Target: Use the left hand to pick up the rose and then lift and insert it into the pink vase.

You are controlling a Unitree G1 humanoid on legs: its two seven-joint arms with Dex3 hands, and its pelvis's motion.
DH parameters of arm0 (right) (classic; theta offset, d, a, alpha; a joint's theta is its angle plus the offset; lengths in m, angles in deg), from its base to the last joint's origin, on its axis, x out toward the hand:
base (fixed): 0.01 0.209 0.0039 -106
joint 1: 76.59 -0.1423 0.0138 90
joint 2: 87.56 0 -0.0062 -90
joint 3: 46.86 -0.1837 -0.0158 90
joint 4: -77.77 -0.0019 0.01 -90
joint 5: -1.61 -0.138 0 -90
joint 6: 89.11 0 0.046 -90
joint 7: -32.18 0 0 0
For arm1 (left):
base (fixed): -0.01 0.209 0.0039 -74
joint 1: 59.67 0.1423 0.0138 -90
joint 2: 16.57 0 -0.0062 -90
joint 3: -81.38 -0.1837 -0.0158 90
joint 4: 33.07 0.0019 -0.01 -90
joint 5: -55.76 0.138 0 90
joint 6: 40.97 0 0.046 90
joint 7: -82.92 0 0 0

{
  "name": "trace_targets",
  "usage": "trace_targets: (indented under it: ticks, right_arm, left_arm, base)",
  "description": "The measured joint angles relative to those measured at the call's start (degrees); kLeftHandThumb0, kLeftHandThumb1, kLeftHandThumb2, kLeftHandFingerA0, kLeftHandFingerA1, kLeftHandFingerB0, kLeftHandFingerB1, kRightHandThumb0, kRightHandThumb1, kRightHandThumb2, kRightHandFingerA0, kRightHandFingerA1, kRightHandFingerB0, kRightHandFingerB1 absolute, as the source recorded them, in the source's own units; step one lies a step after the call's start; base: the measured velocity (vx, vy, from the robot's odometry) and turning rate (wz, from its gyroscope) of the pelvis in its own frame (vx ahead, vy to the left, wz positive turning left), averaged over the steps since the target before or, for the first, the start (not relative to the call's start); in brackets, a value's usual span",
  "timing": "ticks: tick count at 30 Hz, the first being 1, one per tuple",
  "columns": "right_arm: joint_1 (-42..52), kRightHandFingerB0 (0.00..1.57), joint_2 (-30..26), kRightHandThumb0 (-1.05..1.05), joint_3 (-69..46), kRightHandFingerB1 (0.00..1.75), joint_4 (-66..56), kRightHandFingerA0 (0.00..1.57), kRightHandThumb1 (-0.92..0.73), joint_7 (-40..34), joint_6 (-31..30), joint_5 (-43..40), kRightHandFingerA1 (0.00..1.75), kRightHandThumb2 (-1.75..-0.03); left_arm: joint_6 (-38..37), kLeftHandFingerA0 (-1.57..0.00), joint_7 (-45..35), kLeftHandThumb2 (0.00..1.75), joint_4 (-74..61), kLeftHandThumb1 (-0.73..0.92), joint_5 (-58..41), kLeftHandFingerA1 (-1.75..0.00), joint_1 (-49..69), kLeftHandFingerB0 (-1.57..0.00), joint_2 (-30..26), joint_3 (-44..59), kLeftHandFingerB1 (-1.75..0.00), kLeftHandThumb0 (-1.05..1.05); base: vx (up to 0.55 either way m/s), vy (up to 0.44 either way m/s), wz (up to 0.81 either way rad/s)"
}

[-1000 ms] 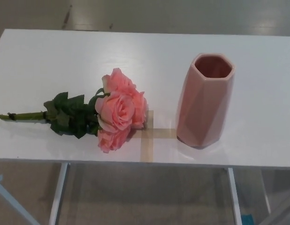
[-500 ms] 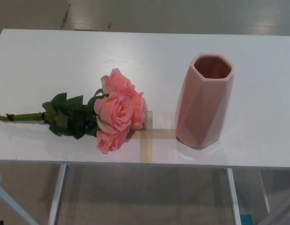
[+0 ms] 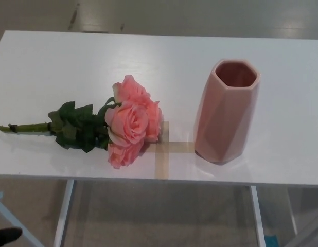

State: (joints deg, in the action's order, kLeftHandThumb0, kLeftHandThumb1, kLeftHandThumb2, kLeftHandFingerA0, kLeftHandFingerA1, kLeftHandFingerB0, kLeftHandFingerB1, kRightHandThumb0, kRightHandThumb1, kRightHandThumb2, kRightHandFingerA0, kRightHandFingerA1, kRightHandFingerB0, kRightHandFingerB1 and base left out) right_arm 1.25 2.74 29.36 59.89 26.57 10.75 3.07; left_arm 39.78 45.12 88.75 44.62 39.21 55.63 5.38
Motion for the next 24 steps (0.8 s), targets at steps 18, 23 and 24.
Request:
trace_targets:
  ticks: [18,23,24]
  right_arm:
    - [-0.01,0.56,0.0,-0.28,0.21,0.52,0.0,0.68,-0.5,-0.1,0.0,0.2,0.58,-0.67]
    - [-0.03,0.57,0.0,-0.2,0.2,0.45,-0.01,0.72,-0.55,-0.1,0.0,0.2,0.52,-0.56]
    - [-0.03,0.57,0.0,-0.2,0.2,0.45,0.0,0.73,-0.55,-0.11,0.0,0.2,0.52,-0.56]
  left_arm:
    - [6.04,-0.41,-12.11,0.67,-39.76,0.4,-14.07,-0.51,10.47,-0.13,-4.72,0.33,-0.36,-0.54]
    - [7.34,0.0,-12.93,0.82,-46.54,0.4,-18.86,-0.27,10.72,0.0,-4.74,0.56,-0.14,-0.67]
    - [7.65,0.0,-13.01,0.57,-47.85,0.5,-19.85,-0.24,10.63,0.0,-4.73,0.6,-0.11,-0.81]
  base:
    - [0.0,0.0,0.0]
    - [0.0,0.0,0.0]
    - [0.0,0.0,0.0]
